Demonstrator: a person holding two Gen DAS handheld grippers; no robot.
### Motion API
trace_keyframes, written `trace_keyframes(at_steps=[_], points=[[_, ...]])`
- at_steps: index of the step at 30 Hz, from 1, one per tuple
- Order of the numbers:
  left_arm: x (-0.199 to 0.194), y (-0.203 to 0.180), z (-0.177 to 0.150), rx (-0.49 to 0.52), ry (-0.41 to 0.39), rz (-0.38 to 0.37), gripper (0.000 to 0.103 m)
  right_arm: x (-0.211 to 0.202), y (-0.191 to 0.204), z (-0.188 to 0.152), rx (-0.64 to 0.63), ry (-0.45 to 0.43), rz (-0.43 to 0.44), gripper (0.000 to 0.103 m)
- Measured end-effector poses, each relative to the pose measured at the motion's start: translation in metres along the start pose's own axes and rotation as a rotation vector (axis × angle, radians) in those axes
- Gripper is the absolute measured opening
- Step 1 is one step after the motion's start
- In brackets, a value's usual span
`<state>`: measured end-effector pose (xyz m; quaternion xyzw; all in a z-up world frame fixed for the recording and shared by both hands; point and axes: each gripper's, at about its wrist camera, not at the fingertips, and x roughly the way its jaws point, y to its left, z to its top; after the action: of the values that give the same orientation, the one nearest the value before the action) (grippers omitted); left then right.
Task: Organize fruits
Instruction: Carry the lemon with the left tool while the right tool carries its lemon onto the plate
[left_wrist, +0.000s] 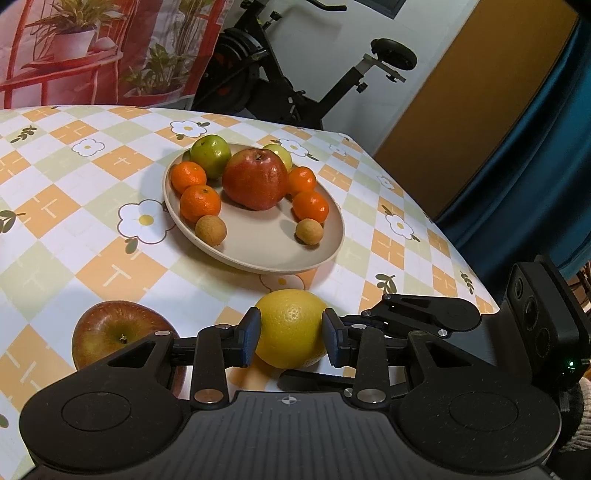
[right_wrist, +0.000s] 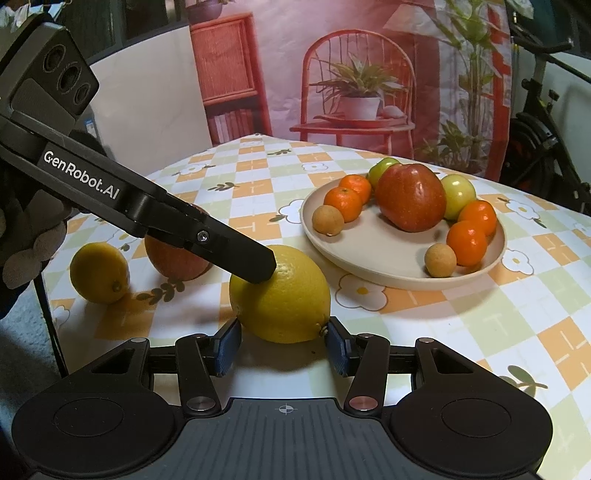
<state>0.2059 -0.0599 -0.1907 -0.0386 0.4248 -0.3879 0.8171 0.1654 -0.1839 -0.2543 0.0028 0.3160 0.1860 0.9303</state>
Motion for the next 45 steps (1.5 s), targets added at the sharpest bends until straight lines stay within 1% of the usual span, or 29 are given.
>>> trace_keyframes(at_steps=[7, 12, 18, 21, 25, 28, 34, 39, 42, 45], points=[[-0.004, -0.006, 0.012, 0.006, -0.031, -0.005, 0.038, -0.009, -0.008, 0.007, 0.030, -0.052, -0.007, 0.046], [-0.002, -0.012, 0.030, 0.034, -0.058, -0.001, 0.038, -0.012, -0.020, 0.021, 0.052, -0.079, -0.018, 0.046], [0.008, -0.005, 0.056, 0.000, -0.073, -0.010, 0.038, -0.004, -0.039, 0.041, 0.059, -0.098, -0.039, 0.046], [0.016, -0.002, 0.067, 0.000, -0.067, 0.002, 0.038, 0.004, -0.048, 0.050, 0.071, -0.092, -0.041, 0.046], [0.029, 0.007, 0.076, -0.026, -0.047, 0.013, 0.038, 0.018, -0.060, 0.056, 0.097, -0.067, -0.040, 0.046], [0.039, 0.014, 0.079, -0.044, -0.026, 0.018, 0.038, 0.029, -0.066, 0.057, 0.109, -0.040, -0.043, 0.046], [0.052, 0.020, 0.081, -0.050, -0.001, 0.043, 0.038, 0.048, -0.072, 0.056, 0.121, 0.000, -0.051, 0.046], [0.052, 0.027, 0.087, -0.051, -0.003, 0.057, 0.039, 0.055, -0.074, 0.059, 0.127, 0.002, -0.044, 0.046], [0.052, 0.029, 0.088, -0.055, -0.005, 0.065, 0.043, 0.056, -0.074, 0.060, 0.126, 0.002, -0.041, 0.046], [0.052, 0.027, 0.087, -0.052, -0.001, 0.071, 0.044, 0.056, -0.073, 0.061, 0.131, 0.006, -0.049, 0.047]])
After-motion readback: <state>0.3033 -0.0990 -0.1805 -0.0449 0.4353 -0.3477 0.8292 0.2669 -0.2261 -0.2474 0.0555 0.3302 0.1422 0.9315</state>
